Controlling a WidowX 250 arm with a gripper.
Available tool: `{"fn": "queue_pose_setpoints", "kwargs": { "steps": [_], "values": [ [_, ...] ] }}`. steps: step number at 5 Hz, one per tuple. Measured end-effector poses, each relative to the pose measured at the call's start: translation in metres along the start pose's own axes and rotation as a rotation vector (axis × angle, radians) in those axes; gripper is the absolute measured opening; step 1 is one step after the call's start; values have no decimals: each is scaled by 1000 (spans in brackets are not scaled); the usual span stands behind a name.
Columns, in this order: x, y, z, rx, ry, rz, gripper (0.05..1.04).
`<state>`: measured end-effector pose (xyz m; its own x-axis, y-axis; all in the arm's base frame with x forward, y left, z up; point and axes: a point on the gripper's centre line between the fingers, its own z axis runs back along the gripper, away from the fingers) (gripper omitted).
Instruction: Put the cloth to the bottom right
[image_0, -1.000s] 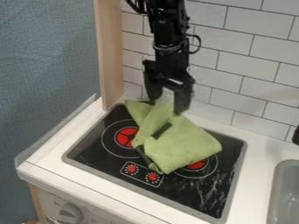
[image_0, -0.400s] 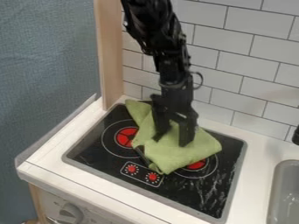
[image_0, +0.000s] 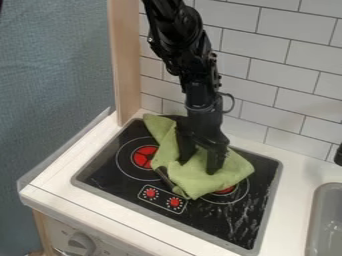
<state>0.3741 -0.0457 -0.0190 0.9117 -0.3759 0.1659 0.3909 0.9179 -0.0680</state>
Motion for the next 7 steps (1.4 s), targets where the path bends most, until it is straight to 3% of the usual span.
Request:
{"fn": "queue_pose_setpoints", "kwargs": {
  "steps": [2, 4, 6, 7],
  "values": [
    [6, -19, -8, -29, -11, -16, 999],
    [14, -56, -11, -70, -19, -111, 999],
    [-12, -84, -8, -109, 27, -158, 999],
    [-40, -89, -3, -117, 66, -135, 999]
  ]
}}
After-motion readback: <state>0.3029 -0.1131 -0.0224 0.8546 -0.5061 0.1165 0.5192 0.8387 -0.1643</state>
